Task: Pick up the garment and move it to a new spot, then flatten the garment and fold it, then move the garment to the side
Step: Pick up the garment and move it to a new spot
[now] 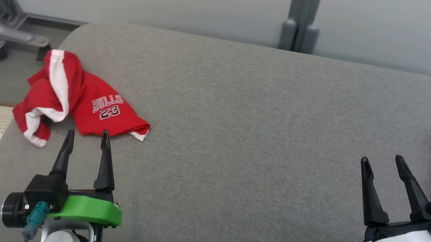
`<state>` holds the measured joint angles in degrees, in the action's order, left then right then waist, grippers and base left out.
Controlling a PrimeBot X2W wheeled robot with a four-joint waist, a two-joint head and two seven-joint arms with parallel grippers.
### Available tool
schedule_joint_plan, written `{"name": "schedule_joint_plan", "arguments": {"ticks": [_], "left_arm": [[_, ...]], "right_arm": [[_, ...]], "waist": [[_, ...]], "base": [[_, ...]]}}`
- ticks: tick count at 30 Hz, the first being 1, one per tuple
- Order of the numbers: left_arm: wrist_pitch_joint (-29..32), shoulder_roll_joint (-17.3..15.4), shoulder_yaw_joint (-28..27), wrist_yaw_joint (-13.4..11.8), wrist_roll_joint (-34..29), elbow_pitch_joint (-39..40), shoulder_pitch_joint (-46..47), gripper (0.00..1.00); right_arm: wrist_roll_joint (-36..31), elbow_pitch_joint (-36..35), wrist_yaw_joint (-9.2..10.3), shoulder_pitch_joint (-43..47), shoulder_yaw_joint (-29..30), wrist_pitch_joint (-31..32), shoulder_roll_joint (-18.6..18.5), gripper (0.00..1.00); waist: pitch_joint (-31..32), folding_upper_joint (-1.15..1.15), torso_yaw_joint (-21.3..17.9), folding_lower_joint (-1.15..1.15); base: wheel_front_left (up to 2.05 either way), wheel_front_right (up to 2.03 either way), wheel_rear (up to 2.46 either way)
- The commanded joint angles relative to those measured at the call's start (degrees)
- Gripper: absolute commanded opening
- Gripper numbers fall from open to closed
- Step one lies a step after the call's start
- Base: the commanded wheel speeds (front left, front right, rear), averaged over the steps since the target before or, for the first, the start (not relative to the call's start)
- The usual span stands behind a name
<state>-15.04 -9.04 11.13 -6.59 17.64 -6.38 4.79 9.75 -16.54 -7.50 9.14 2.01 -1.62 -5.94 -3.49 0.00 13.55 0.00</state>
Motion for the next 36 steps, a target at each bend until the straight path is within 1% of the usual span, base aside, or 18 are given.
{"name": "schedule_joint_plan", "arguments": {"ticks": [1,5,9,14,19,23,24,25,27,31,33,36], "left_arm": [[-0.16,0.68,-0.71,0.32,-0.11,-0.5,0.74,1.0],[-0.16,1.66,-2.3,1.12,-0.53,-1.21,0.73,1.0],[-0.16,2.55,-3.97,2.02,-0.64,-1.73,1.16,1.0],[-0.16,4.06,-5.12,3.4,-0.63,-2.48,3.65,1.0],[-0.16,5.31,-4.64,5.82,0.96,-6.91,11.53,1.0],[-0.11,5.86,-3.26,8.44,2.91,-15.06,20.38,1.0],[-0.09,5.88,-2.81,9.23,3.66,-18.37,22.79,1.0],[0.05,5.91,-2.1,10.32,4.83,-24.77,27.27,1.0],[0.44,6.02,-1.41,11.11,5.89,-31.05,31.46,1.0],[1.39,5.96,-0.43,12.65,8.52,-42.99,37.53,1.0],[3.15,6.01,0.2,13.14,9.51,-48.44,39.66,1.0],[5.34,6.05,0.45,13.61,11.15,-54.21,42.17,1.0]], "right_arm": [[-0.37,-0.86,0.02,-0.79,-0.52,0.62,-0.15,1.0],[-0.9,-2.05,0.02,-1.3,-0.97,1.84,-0.68,1.0],[-0.91,-2.86,0.02,-1.67,-1.16,2.8,-0.92,1.0],[-1.16,-4.49,0.02,-3.62,-1.13,4.48,-2.45,1.0],[-1.84,-7.51,0.02,-6.58,-0.63,7.19,-4.81,1.0],[-2.31,-9.95,0.02,-8.27,0.44,9.35,-6.46,1.0],[-2.3,-10.53,0.02,-8.72,0.64,9.71,-6.75,1.0],[-2.31,-11.32,0.02,-9.2,0.95,10.23,-7.25,1.0],[-2.33,-11.94,0.02,-9.83,1.27,10.57,-7.5,1.0],[-2.27,-12.12,0.02,-10.68,1.67,10.3,-7.82,1.0],[-2.15,-11.78,0.02,-11.16,1.89,9.98,-7.89,1.0],[-1.99,-11.23,0.02,-11.27,2.0,9.61,-7.6,1.0]], "waist": [[-2.9,0.0,9.48,0.0],[-3.39,0.0,13.04,0.0],[-4.55,0.0,14.82,0.0],[-8.36,0.0,14.96,0.0],[-15.6,0.0,13.64,0.0],[-21.67,0.0,12.23,0.0],[-23.12,0.0,11.74,0.0],[-25.12,0.0,10.74,0.0],[-26.82,0.0,9.92,0.0],[-28.48,0.0,8.62,0.0],[-28.76,0.0,8.06,0.0],[-28.72,0.0,7.49,0.0]], "base": [[0.0,0.0,0.0],[0.0,0.0,0.0],[0.0,0.0,0.0],[0.0,0.0,0.0],[0.0,0.0,0.0],[0.0,0.0,0.0],[0.0,0.0,0.0],[0.0,0.0,0.0],[0.0,0.0,0.0],[0.0,0.0,0.0],[0.0,0.0,0.0],[0.0,0.0,0.0]]}}
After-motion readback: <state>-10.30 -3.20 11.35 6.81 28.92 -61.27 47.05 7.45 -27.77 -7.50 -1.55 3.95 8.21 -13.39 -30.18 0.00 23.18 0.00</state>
